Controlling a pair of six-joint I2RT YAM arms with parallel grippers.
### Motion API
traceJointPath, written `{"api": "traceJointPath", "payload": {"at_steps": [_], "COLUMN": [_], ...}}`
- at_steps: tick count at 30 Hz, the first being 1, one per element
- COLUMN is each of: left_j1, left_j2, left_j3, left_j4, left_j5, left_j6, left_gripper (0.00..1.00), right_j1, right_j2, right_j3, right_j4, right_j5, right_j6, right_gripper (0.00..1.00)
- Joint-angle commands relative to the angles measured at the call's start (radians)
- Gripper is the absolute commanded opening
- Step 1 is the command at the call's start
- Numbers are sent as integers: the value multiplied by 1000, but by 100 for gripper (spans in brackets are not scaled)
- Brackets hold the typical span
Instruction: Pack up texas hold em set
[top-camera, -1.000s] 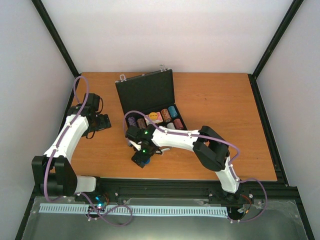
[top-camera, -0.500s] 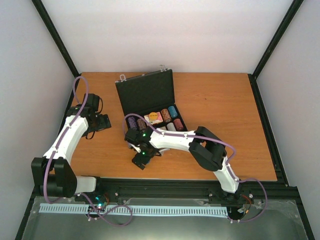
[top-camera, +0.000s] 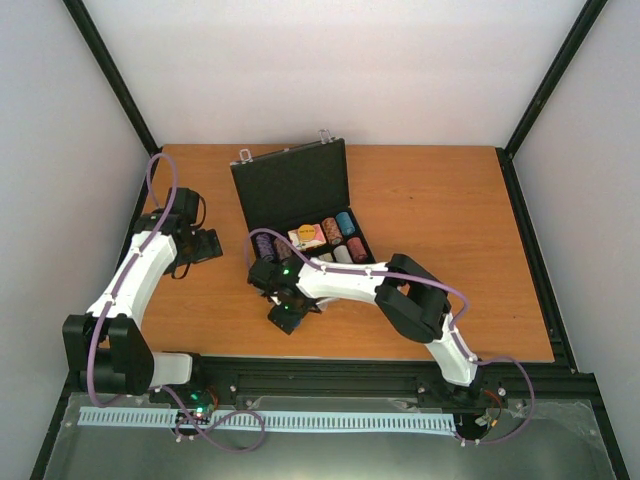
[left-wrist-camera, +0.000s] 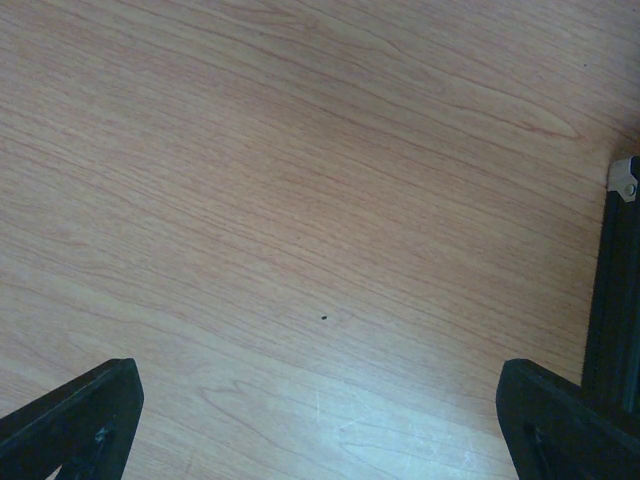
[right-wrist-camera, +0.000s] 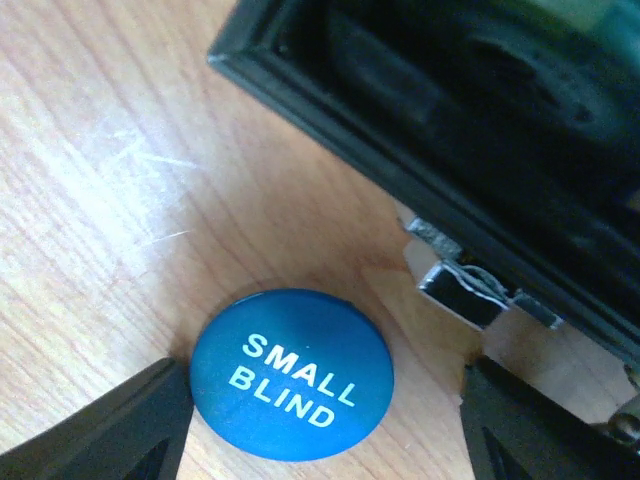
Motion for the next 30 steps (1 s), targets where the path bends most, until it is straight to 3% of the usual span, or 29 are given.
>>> {"api": "traceJointPath", "payload": {"at_steps": [1,9,27,30], "left_j1": [5,4,4,5], "left_j2": [-22,-22,-20,-20], "left_j3": [5,7,4,1], "left_j4": [12,7,6,7], "left_j5": [0,-2,-10,-9], "left_j6": [14,12,6,4], "left_gripper": [100,100,100,100], "right_j1": [23,38,39,39], "right_j2": [35,23,-27,-33], "right_j3": [-10,8,139,142], "right_j4": [-30,-45,-146,-149], "right_j5": [10,14,97,99], "right_j6": [10,11,-16,-20], "right_gripper": [71,49,49,61]}}
